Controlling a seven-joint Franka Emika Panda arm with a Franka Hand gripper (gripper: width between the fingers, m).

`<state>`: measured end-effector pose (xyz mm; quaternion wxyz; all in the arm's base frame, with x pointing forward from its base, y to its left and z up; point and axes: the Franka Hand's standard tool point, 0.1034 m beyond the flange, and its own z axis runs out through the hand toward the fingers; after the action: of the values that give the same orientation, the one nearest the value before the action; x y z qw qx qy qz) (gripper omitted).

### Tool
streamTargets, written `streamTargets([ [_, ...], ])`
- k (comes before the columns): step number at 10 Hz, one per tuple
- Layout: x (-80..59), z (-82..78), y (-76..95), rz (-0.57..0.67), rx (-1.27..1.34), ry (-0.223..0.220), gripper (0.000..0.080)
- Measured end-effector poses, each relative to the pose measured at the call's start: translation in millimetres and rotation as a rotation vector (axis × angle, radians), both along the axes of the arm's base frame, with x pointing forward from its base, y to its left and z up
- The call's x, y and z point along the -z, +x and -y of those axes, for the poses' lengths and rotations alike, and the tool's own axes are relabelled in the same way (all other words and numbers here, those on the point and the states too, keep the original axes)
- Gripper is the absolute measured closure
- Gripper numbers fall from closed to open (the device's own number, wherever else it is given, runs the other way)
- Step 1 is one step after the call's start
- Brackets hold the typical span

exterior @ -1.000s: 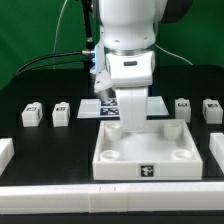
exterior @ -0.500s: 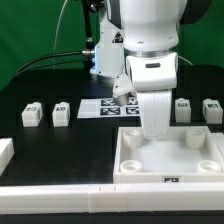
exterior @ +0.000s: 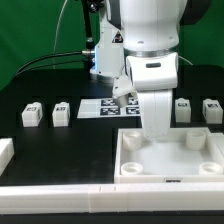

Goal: Assemble one leg

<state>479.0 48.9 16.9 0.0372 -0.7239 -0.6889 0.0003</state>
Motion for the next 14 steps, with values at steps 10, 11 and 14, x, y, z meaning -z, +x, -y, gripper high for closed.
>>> streamTargets([
  [10,2.3,2.2,-5.1,-0.004,0.034,-0.002,0.0151],
  [11,1.2,2.3,-4.5,-0.001,0.035,-0.002,0.0151],
  [14,-30.3,6.1,-14.0,0.031,0.087,-0.021,0.0151],
])
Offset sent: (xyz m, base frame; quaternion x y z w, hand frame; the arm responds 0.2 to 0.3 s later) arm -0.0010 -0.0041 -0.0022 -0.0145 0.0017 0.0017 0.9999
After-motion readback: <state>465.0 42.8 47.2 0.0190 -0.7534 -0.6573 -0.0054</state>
